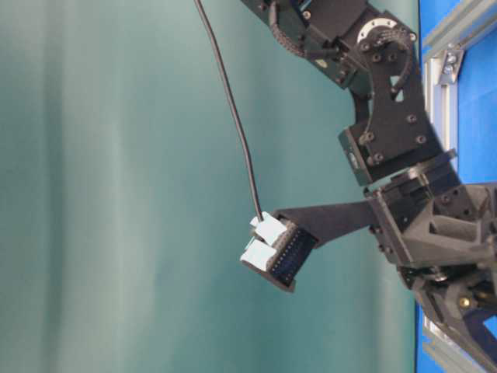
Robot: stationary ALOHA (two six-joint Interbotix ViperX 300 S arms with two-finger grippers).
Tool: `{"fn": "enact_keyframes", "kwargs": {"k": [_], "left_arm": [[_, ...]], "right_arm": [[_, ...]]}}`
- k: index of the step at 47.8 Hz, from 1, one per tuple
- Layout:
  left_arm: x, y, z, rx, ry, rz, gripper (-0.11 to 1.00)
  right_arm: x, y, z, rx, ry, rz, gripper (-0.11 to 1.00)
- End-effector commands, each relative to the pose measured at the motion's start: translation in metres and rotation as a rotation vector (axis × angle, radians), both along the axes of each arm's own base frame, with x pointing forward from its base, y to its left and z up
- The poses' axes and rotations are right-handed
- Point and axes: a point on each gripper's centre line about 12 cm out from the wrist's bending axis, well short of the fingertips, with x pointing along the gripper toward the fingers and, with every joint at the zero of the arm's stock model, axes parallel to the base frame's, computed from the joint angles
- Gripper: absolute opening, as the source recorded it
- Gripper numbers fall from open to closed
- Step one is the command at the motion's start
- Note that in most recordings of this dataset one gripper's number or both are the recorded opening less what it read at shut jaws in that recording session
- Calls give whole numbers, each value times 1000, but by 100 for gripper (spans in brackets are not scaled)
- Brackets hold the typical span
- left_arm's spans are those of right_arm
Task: Insert the wire through the string loop located on the left side.
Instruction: 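Move the left gripper around to the plug tip beyond the loop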
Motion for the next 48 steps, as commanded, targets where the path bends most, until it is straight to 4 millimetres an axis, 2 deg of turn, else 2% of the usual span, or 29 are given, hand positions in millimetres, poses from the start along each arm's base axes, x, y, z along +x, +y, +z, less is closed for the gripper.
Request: {"fn": "enact_keyframes", "kwargs": {"k": [1,4,12,15,17,38,48], "left_arm": [[4,-1,7,-2,-28,-5,9],[4,-1,7,-3,-26,-4,24],[4,-2,5,4,-5,-8,74],[5,-2,5,1,1,-8,87],[6,-2,5,-1,5,-6,92],[11,-3,-1,1,81,-9,91],[11,-3,-17,10,144,-7,91]], "right_arm": [[5,-1,17,2,-43,-2,0],[5,-1,17,1,-41,-2,0],[5,-1,17,2,-43,-2,0],[5,-1,16,2,-40,-1,0],[5,-1,16,3,-40,-2,0],[5,-1,17,2,-41,-2,0],[5,-1,17,1,-43,-2,0]]}}
